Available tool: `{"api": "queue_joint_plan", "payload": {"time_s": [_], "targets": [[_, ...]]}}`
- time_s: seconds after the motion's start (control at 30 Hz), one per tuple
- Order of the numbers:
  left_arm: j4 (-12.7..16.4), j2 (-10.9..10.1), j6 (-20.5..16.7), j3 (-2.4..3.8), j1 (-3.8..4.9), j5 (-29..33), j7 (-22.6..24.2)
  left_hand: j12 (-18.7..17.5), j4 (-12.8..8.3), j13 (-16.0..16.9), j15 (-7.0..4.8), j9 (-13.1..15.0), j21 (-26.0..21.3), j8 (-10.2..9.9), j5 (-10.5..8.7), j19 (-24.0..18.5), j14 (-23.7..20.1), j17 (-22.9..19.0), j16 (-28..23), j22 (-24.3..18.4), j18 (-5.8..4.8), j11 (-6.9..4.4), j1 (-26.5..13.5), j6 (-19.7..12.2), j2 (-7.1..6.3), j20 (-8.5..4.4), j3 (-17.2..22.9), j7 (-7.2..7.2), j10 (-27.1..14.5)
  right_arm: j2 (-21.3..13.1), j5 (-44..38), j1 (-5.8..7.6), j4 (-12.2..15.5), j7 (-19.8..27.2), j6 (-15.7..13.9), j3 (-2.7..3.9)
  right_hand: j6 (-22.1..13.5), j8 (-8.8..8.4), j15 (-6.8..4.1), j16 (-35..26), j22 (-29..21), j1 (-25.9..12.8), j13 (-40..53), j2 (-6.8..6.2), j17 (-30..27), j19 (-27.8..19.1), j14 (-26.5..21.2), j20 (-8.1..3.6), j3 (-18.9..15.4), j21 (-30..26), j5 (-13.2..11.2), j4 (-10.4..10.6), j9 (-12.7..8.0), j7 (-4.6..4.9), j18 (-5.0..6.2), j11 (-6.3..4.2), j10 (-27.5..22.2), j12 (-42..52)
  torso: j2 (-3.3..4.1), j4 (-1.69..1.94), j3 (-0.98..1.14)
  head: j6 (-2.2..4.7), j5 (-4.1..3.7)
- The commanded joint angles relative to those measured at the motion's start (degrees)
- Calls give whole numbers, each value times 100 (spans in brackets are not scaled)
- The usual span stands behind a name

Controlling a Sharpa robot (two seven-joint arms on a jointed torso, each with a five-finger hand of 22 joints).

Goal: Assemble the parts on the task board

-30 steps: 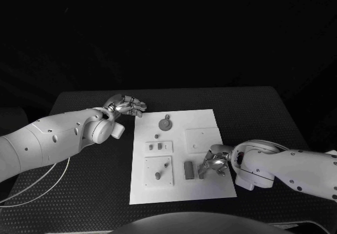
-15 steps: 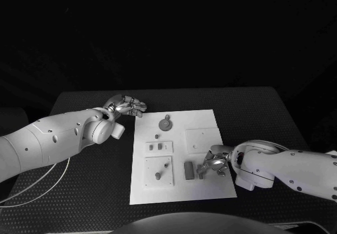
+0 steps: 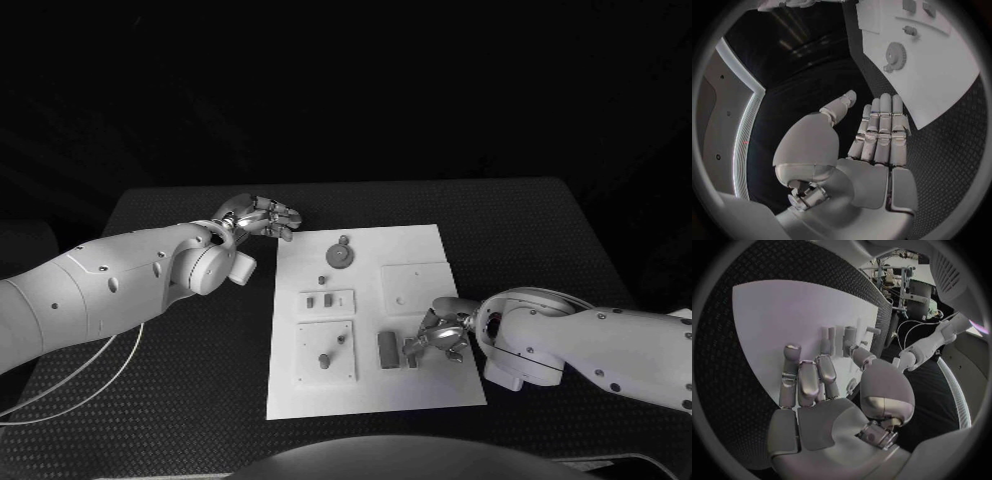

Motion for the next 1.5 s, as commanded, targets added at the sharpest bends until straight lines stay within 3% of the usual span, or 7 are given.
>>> {"api": "queue_joint_plan", "payload": {"time_s": [0.03,0.33,0.43,0.5,0.7,1.27,1.5], "targets": [[16,5,71,3,6,22,29,11,15,-9,-2,-9,-1,24,7,19,47,9,-27,-6,53,22,-57,-25,5,24,-10,12,-19,16,-78,-33,19,139,76,-20,-43,8,-2,-29,119,10,9,59,13,6,-34,-7,-19,2,-22,-55,-66,24,140,16,-32,0,0,2,-1,3,-4],[15,1,66,3,6,22,26,11,16,-9,-2,-10,-1,25,7,18,48,12,-30,-6,53,22,-57,-25,6,24,-9,12,-18,-41,-263,-32,-125,300,-167,-18,-39,28,-4,-27,116,63,18,312,20,-1,-27,-6,-114,13,-21,-301,-61,21,140,10,-15,17,-6,1,-2,26,-7],[14,5,68,3,6,22,29,12,17,-9,-2,-10,-1,26,8,19,48,13,-30,-7,53,22,-56,-24,9,24,-8,12,-17,-23,-270,-31,-196,301,-144,-18,6,63,-13,-13,118,122,40,624,71,9,13,-11,-143,28,-22,-511,-46,6,140,-8,31,51,2,-1,0,40,-5],[12,7,69,3,6,22,28,13,16,-9,-2,-9,-1,27,8,19,48,15,-32,-7,53,22,-54,-23,10,24,-7,12,-16,-15,-274,-30,-223,282,-136,-18,17,73,-17,-15,114,106,44,704,81,8,22,-6,-171,28,-20,-630,-46,-2,140,-9,43,57,1,1,1,39,-3],[7,18,74,3,6,22,31,15,17,-9,-2,-9,-1,28,8,19,49,17,-34,-7,53,22,-53,-21,13,24,-5,11,-14,52,-312,-30,-295,259,-151,-17,73,107,-24,-11,111,96,57,790,104,21,43,-5,-170,30,-21,-744,-37,-22,140,-26,73,76,1,-7,-2,51,-8],[18,6,83,3,6,22,31,16,20,-10,-2,-10,-1,31,8,18,50,26,-41,-8,53,21,-54,-20,15,25,-5,9,-11,268,-576,-63,-423,144,-13,-19,93,117,-33,-14,105,1,52,700,113,36,56,-4,-174,22,-19,-757,-42,-31,140,-36,83,72,3,5,-2,20,-1],[18,-4,80,3,6,22,30,17,19,-10,-2,-10,-1,32,7,18,51,29,-44,-8,53,21,-52,-19,15,24,-5,8,-11,274,-792,-83,-444,82,43,-19,120,150,-45,-14,117,432,55,817,115,44,65,-22,-50,31,-19,-985,-34,-49,140,-54,100,77,-1,3,-2,12,0]]}}
